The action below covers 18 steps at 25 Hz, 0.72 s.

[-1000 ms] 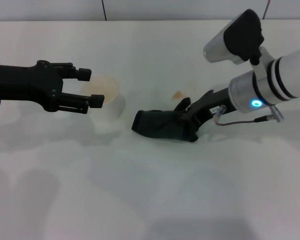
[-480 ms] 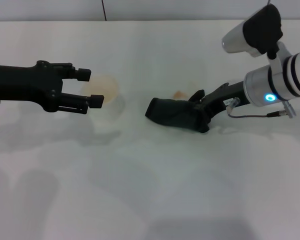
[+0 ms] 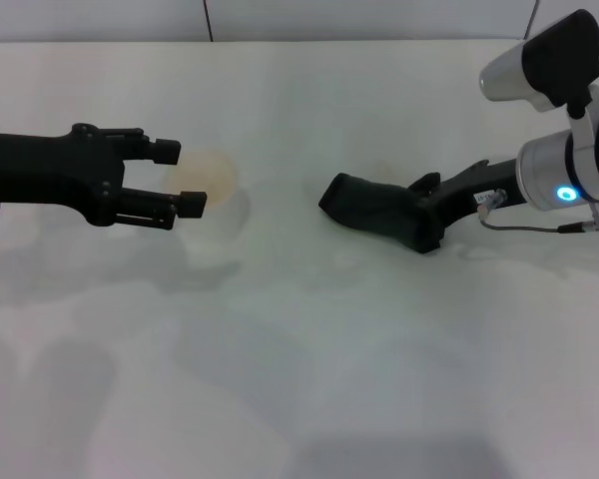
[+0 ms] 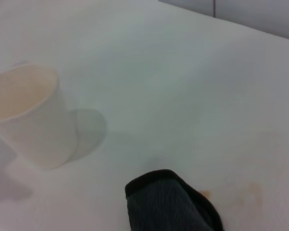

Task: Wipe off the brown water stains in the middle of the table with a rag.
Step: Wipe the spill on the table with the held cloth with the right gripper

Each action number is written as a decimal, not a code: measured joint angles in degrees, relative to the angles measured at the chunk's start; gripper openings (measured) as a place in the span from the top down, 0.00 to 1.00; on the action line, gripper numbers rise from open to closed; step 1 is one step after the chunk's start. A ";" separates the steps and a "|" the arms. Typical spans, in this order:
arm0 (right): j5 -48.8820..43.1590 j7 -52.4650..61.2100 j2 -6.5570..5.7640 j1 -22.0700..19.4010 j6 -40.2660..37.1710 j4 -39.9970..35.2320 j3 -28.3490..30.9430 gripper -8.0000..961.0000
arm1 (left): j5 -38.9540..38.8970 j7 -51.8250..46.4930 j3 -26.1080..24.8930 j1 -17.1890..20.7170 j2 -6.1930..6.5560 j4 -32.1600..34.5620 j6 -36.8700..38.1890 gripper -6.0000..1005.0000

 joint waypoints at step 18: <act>0.03 -0.20 -0.16 -1.70 -0.43 -1.31 2.09 0.92 | 0.00 0.00 0.00 0.09 -0.20 0.00 0.01 0.13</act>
